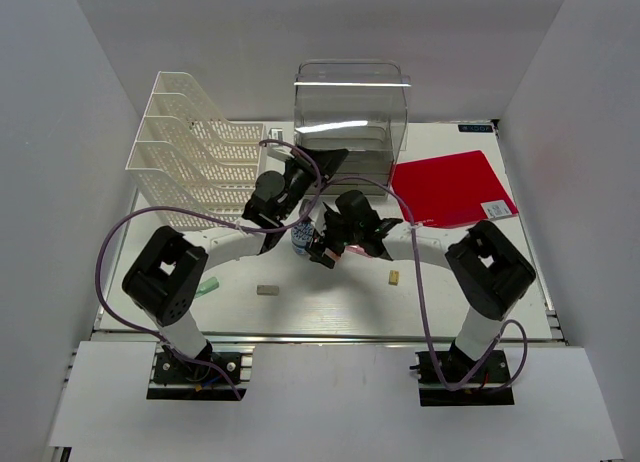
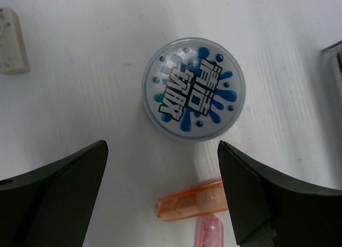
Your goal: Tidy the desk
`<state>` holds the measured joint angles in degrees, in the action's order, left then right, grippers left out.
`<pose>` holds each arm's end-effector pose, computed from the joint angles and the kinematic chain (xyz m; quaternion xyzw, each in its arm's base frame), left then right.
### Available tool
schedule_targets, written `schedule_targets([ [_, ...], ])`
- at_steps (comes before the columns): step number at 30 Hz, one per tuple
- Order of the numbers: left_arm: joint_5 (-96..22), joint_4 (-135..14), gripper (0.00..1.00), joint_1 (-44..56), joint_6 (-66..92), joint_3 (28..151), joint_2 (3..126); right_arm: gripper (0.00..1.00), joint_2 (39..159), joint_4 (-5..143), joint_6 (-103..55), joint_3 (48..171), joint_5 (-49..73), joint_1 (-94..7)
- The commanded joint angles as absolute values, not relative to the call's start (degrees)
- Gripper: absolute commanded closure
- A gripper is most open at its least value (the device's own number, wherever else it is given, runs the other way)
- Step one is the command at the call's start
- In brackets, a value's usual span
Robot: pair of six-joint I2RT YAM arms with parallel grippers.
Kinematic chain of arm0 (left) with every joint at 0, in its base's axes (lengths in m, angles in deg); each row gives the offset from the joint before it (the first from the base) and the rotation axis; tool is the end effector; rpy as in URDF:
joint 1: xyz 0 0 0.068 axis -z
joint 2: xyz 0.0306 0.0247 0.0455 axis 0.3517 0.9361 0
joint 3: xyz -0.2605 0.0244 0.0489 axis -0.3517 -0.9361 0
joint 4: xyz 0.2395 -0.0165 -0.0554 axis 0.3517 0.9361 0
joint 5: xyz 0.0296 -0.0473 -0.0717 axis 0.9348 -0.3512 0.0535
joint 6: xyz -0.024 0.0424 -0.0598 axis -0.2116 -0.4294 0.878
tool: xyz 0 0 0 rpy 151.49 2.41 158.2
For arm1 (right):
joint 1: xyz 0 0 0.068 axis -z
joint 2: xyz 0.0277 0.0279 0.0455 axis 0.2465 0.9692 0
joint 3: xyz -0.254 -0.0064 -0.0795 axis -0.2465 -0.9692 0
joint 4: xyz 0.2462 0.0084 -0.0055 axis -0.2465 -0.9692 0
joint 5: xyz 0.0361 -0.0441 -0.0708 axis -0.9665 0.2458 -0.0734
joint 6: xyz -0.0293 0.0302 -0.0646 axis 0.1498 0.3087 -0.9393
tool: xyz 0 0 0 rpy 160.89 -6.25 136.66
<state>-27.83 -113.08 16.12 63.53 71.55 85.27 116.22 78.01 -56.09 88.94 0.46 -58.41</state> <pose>0.3167 -0.2353 0.2907 -0.1421 0.6101 -0.5899 0.5095 0.2546 0.2772 0.1767 -0.5611 0.6756 0.2205 0.4244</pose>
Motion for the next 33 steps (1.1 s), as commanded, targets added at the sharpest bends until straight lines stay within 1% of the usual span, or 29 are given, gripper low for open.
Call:
schedule_targets([
  [1, -25.8, -114.5, 1.0, 15.4, 62.9, 74.1, 81.8, 0.11, 118.1, 85.8, -49.9, 91.3, 3.7, -59.9],
  [2, -25.6, -114.5, 1.0, 15.4, 62.9, 74.4, 81.9, 0.11, 119.2, 87.2, -46.5, 91.3, 5.1, -60.1],
  [8, -25.5, -114.9, 1.0, 14.9, 63.2, 74.7, 82.0, 0.11, 119.6, 94.2, -42.5, 89.1, 6.1, -60.4],
  [17, -25.5, -114.4, 1.0, 14.9, 63.4, 75.3, 81.9, 0.11, 123.9, 94.2, -41.3, 93.1, 7.2, -61.5],
  [20, -25.5, -114.7, 1.0, 14.9, 63.8, 75.1, 82.2, 0.14, 124.4, 95.2, -41.6, 93.3, 7.8, -61.8],
  [23, -25.5, -114.4, 1.0, 14.9, 63.9, 75.4, 82.4, 0.26, 125.3, 95.4, -42.4, 94.2, 8.0, -62.0],
  [24, -25.5, -114.3, 1.0, 14.9, 63.9, 75.4, 82.4, 0.36, 125.8, 95.6, -42.7, 94.3, 8.0, -62.0],
  [25, -25.6, -114.2, 1.0, 14.9, 63.9, 75.5, 82.4, 0.42, 125.8, 95.8, -43.1, 94.3, 8.1, -62.3],
  [26, -25.6, -114.2, 1.0, 14.9, 63.9, 75.5, 82.3, 0.52, 125.8, 96.0, -43.4, 94.2, 8.0, -62.3],
  [28, -25.5, -114.0, 1.0, 14.9, 63.9, 75.7, 82.2, 0.62, 125.7, 96.3, -43.9, 93.9, 7.8, -62.7],
  [29, -25.5, -113.9, 1.0, 14.9, 63.9, 75.8, 82.2, 0.72, 125.5, 96.4, -44.4, 93.5, 7.7, -62.6],
  [31, -25.4, -113.8, 1.0, 14.9, 63.9, 76.0, 81.9, 0.84, 124.4, 96.7, -45.3, 92.6, 7.0, -62.6],
  [32, -25.4, -113.8, 1.0, 14.9, 63.9, 76.0, 82.0, 0.95, 123.8, 96.5, -46.4, 91.4, 6.7, -62.8],
  [33, -25.3, -113.6, 1.0, 14.9, 63.9, 76.0, 81.8, 0.99, 121.9, 96.7, -47.1, 90.1, 6.4, -62.7],
])
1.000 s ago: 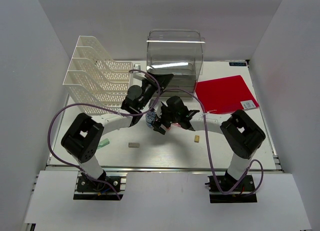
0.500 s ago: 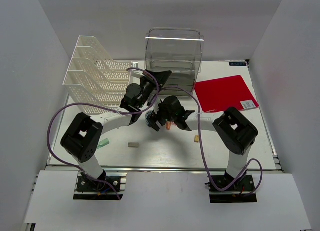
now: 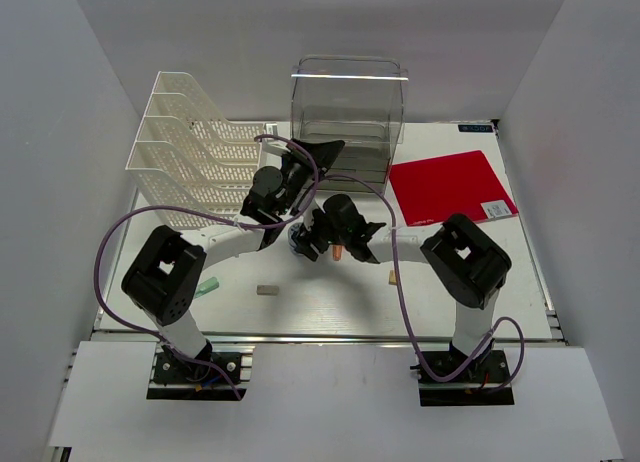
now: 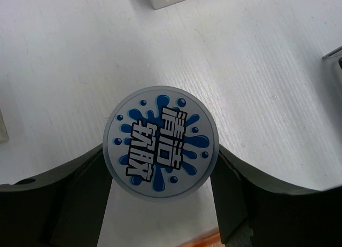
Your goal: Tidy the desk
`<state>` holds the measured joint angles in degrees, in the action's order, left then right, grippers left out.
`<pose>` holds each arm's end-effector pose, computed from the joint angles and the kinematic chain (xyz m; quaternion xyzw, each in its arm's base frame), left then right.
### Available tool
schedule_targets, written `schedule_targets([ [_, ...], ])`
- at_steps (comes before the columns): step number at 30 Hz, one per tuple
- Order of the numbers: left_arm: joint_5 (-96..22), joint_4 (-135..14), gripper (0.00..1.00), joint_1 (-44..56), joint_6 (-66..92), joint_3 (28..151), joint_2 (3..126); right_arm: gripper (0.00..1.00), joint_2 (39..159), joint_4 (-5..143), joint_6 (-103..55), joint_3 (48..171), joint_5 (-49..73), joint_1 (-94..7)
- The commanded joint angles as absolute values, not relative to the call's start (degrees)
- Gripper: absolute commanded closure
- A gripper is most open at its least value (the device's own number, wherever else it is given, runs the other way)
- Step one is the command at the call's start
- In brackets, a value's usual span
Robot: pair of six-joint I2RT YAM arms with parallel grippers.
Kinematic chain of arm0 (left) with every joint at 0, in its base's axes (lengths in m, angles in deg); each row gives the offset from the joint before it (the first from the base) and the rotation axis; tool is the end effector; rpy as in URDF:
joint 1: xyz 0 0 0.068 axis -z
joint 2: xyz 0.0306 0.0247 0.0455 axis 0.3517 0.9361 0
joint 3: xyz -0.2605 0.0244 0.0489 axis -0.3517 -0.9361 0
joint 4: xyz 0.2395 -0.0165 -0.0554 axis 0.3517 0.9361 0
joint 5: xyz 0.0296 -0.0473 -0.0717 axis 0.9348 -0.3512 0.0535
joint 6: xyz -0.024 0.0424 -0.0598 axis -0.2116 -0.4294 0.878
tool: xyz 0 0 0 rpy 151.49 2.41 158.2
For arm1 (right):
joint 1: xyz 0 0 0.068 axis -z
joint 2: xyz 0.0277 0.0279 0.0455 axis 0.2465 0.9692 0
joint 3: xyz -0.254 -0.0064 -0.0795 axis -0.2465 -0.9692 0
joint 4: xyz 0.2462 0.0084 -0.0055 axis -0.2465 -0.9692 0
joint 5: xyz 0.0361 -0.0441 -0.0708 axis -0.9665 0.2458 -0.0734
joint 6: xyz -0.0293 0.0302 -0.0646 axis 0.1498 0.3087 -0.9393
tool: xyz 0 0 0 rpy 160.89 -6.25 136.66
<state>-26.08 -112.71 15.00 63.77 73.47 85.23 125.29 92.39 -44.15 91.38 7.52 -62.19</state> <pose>0.3244 -0.2288 0.3017 -0.1585 0.5949 -0.5862 0.5266 0.2661 0.3153 0.1592 -0.4797 0.7030 0.2400 0.4670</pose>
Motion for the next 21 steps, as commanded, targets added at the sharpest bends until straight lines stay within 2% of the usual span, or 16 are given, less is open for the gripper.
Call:
schedule_targets([
  [1, -25.1, -113.5, 1.0, 14.9, 63.9, 75.9, 81.8, 1.0, 120.6, 97.1, -47.9, 88.9, 6.3, -62.7],
  [5, -24.5, -113.1, 1.0, 14.9, 64.4, 75.8, 81.3, 1.0, 110.7, 98.1, -52.4, 80.5, 6.6, -62.4],
  [14, -23.7, -111.9, 1.0, 14.9, 64.5, 76.7, 81.0, 1.0, 94.1, 94.0, -65.6, 71.5, 16.1, -60.9],
  [21, -23.6, -110.2, 1.0, 14.9, 64.4, 77.8, 80.3, 1.0, 92.1, 104.2, -83.1, 68.5, 27.5, -58.0],
])
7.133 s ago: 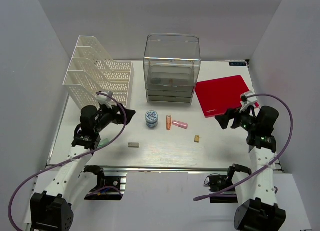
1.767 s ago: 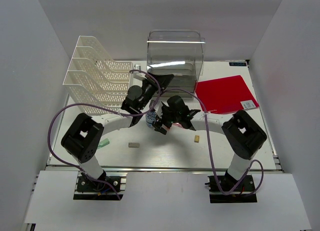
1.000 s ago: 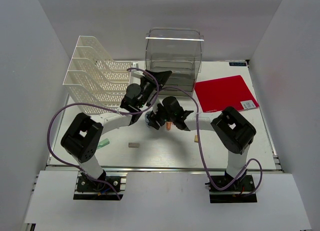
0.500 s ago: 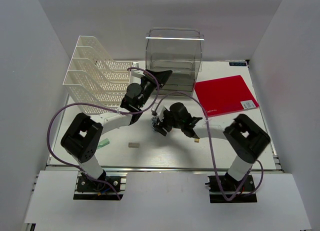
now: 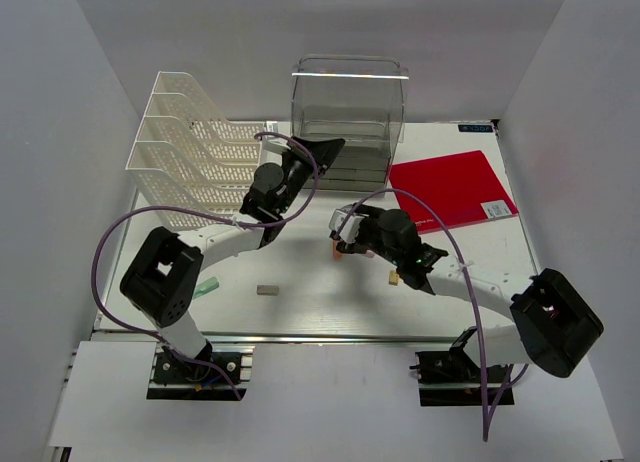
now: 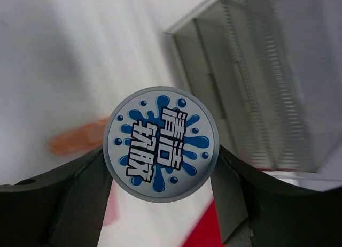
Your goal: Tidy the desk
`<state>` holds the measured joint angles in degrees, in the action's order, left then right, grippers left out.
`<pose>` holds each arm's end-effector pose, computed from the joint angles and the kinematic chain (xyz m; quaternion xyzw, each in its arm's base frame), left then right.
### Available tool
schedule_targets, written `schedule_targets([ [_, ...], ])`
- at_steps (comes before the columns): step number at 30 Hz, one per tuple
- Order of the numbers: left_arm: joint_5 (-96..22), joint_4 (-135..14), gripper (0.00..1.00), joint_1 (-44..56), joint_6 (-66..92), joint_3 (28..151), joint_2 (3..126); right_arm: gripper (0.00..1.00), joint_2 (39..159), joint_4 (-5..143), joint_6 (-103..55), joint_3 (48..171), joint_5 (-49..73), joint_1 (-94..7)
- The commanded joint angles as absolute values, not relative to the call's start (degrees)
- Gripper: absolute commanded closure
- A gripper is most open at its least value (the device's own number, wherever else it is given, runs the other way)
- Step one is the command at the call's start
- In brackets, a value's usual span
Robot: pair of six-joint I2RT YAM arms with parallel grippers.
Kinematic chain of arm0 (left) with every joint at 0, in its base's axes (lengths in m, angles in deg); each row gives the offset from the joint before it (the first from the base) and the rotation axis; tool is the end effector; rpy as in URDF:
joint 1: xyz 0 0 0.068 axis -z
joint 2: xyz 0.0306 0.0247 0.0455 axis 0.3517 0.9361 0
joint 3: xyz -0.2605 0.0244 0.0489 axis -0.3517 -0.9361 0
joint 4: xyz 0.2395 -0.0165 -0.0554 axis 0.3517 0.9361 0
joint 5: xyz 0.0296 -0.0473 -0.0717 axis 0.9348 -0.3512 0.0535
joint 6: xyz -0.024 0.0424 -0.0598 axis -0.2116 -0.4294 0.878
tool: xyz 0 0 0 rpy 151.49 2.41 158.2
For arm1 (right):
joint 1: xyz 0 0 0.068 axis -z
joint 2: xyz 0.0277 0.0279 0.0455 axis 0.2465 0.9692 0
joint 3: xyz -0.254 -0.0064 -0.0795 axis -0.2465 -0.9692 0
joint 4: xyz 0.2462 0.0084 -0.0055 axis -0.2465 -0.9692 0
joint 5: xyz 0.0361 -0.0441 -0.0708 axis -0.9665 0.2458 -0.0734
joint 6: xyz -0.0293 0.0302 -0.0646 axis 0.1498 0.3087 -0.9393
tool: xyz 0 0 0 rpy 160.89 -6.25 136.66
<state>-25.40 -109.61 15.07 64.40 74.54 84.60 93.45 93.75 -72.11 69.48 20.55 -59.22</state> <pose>0.3253 -0.2291 0.3051 -0.1680 0.6023 -0.5811 0.5209 0.2154 0.2136 0.2229 -0.5423 0.5864 0.0131 0.6016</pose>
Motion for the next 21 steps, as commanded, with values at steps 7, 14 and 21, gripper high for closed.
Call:
schedule_targets([
  [7, -23.4, -108.5, 1.0, 14.9, 64.0, 79.3, 79.7, 1.0, 94.1, 109.9, -98.9, 71.3, 28.8, -57.2],
  [14, -22.9, -106.6, 1.0, 15.4, 63.9, 80.4, 79.5, 1.0, 96.1, 117.2, -104.3, 72.9, 29.4, -57.2],
  [21, -22.5, -106.2, 1.0, 15.4, 64.2, 81.0, 80.0, 1.0, 100.6, 126.4, -107.8, 74.9, 31.8, -55.8],
])
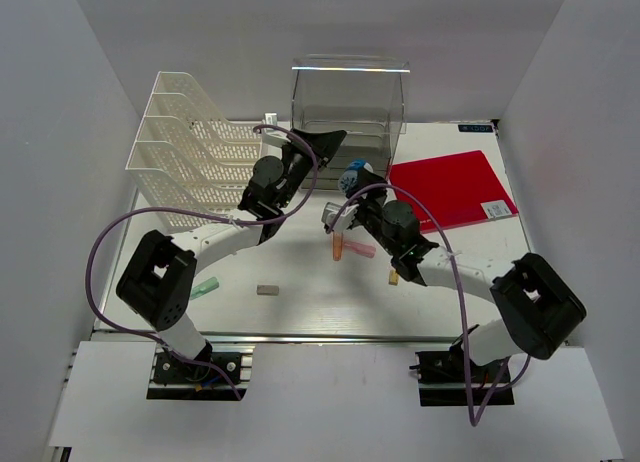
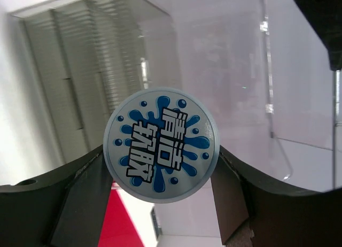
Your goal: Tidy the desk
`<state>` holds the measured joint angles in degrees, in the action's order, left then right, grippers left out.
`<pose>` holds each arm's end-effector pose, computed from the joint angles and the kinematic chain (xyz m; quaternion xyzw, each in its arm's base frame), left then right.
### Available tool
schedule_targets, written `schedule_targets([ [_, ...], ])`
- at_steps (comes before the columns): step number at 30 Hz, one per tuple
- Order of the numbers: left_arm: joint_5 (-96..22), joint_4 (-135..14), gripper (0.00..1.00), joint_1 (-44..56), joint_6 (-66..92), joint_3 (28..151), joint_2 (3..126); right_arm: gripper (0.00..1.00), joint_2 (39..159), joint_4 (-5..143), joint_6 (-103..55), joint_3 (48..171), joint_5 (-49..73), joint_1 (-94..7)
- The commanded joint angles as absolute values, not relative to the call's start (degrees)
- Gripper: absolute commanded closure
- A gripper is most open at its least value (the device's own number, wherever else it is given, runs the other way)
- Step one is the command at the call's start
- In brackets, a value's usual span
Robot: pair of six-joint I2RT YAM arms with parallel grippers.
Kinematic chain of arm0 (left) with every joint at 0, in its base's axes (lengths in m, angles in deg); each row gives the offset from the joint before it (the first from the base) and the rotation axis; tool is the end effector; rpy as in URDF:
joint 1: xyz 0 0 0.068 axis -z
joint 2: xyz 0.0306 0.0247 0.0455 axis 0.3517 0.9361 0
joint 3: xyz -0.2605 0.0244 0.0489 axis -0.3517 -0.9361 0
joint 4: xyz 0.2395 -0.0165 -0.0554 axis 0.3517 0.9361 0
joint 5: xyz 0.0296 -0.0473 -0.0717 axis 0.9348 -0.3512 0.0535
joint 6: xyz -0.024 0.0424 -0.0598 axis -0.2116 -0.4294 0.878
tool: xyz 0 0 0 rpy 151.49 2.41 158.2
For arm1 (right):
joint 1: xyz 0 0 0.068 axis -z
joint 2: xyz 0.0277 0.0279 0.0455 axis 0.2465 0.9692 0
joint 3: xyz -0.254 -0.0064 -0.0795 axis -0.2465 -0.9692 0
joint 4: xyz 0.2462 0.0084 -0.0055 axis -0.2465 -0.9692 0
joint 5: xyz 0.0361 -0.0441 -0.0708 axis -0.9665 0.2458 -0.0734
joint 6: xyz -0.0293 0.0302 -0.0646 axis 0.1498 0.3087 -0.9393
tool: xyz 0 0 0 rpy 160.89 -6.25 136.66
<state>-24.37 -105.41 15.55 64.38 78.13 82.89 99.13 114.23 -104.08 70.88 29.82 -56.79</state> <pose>0.3236 -0.2306 0.3287 -0.1706 0.5939 -0.5841 0.5264 0.2471 0.2109 0.2513 -0.5621 0.4271 -0.2472 0.6637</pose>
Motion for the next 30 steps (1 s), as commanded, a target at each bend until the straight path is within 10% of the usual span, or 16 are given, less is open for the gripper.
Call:
schedule_targets([
  [1, -22.5, -106.0, 1.0, 16.0, 64.2, 81.2, 80.1, 1.0, 101.4, 129.7, -108.4, 75.0, 31.5, -55.5],
  [30, -23.0, -106.0, 1.0, 16.0, 64.4, 81.3, 79.8, 1.0, 124.0, 136.4, -116.9, 93.4, 32.2, -46.8],
])
